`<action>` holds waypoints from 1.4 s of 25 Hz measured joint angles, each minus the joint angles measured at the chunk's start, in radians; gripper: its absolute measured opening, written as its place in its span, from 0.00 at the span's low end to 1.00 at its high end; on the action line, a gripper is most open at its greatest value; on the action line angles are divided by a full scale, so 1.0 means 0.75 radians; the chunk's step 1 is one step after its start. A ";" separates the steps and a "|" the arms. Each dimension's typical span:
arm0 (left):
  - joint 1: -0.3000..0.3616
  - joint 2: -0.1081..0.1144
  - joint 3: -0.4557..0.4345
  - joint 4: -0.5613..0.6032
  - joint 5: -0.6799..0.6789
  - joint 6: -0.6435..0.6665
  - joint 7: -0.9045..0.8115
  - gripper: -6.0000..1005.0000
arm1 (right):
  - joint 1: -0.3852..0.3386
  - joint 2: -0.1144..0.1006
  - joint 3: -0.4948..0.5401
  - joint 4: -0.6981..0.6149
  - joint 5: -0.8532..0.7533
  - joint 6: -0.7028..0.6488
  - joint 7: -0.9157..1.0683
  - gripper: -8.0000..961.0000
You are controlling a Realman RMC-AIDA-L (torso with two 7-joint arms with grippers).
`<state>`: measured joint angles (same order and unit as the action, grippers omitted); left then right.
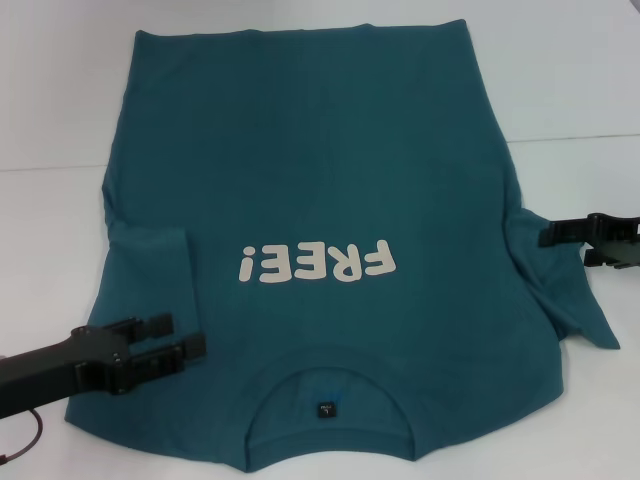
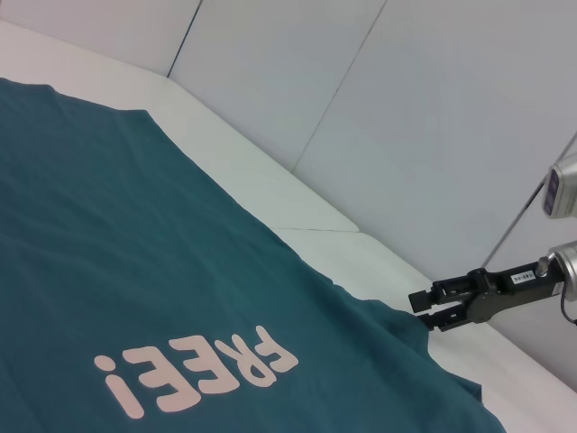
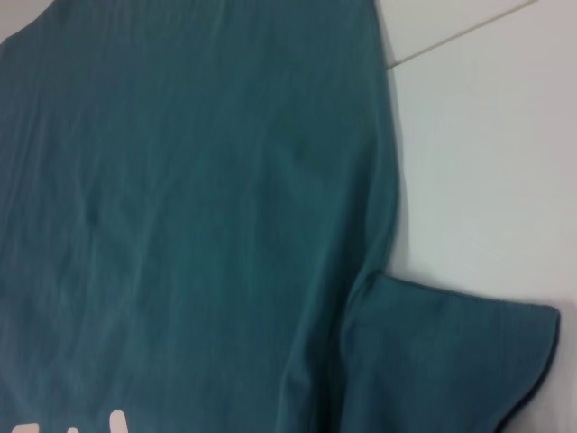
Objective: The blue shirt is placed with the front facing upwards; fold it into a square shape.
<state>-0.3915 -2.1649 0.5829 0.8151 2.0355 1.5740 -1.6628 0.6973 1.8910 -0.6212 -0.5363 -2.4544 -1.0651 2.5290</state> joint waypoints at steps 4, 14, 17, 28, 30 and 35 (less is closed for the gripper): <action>0.000 0.000 0.000 -0.002 0.000 -0.008 0.000 0.75 | 0.009 0.005 -0.018 0.011 0.000 0.020 0.002 0.90; 0.000 0.001 0.000 -0.016 0.000 -0.013 0.000 0.75 | 0.030 0.012 -0.052 0.041 -0.017 0.050 0.022 0.89; -0.001 0.001 0.000 -0.017 -0.013 -0.013 0.000 0.75 | 0.031 0.012 -0.050 0.023 -0.014 0.032 0.025 0.89; 0.003 0.001 0.000 -0.017 -0.031 -0.008 0.000 0.75 | 0.030 0.004 -0.053 0.028 -0.017 0.028 0.034 0.55; 0.001 0.001 0.003 -0.017 -0.031 -0.008 0.000 0.75 | 0.028 0.001 -0.053 0.028 -0.018 0.027 0.036 0.50; 0.001 0.001 0.007 -0.017 -0.031 -0.009 0.000 0.75 | 0.022 -0.001 -0.053 0.028 -0.018 0.026 0.039 0.26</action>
<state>-0.3911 -2.1644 0.5880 0.8022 2.0125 1.5676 -1.6628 0.7135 1.8901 -0.6612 -0.5153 -2.4683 -1.0460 2.5582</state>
